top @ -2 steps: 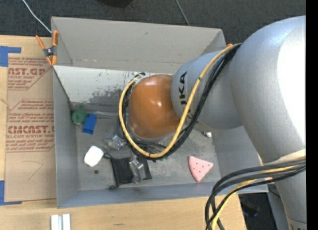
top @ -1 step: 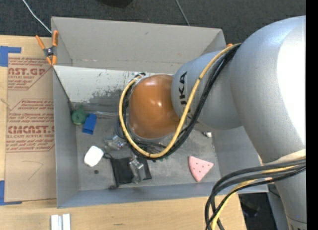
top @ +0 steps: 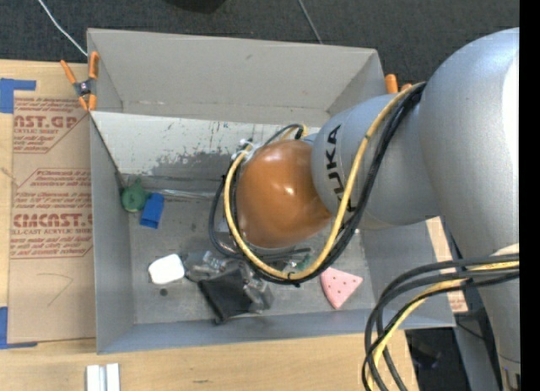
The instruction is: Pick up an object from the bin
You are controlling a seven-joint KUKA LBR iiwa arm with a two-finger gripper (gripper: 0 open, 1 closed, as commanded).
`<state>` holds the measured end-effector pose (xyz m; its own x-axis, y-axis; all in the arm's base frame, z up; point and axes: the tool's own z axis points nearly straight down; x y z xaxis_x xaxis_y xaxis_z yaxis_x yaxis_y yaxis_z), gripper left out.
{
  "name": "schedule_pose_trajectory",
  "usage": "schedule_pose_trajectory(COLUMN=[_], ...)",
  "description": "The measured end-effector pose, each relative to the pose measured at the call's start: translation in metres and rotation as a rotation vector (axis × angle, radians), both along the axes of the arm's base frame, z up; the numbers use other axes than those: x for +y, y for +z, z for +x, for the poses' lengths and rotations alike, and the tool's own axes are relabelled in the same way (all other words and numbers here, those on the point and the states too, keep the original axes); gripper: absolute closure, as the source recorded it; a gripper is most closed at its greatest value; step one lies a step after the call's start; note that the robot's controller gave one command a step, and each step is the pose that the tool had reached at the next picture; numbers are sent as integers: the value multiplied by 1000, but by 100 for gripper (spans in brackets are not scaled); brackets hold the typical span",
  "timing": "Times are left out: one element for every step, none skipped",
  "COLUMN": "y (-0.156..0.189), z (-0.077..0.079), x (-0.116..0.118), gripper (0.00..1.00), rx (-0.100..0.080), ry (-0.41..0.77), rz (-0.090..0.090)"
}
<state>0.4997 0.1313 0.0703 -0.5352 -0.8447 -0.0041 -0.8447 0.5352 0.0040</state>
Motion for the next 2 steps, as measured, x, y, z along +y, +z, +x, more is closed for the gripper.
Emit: schedule_pose_trajectory(y=[2, 2], z=[-15, -15], x=[-17, -17], gripper=[100, 100], rx=[2, 3], ry=[-304, -304], rz=[1, 1])
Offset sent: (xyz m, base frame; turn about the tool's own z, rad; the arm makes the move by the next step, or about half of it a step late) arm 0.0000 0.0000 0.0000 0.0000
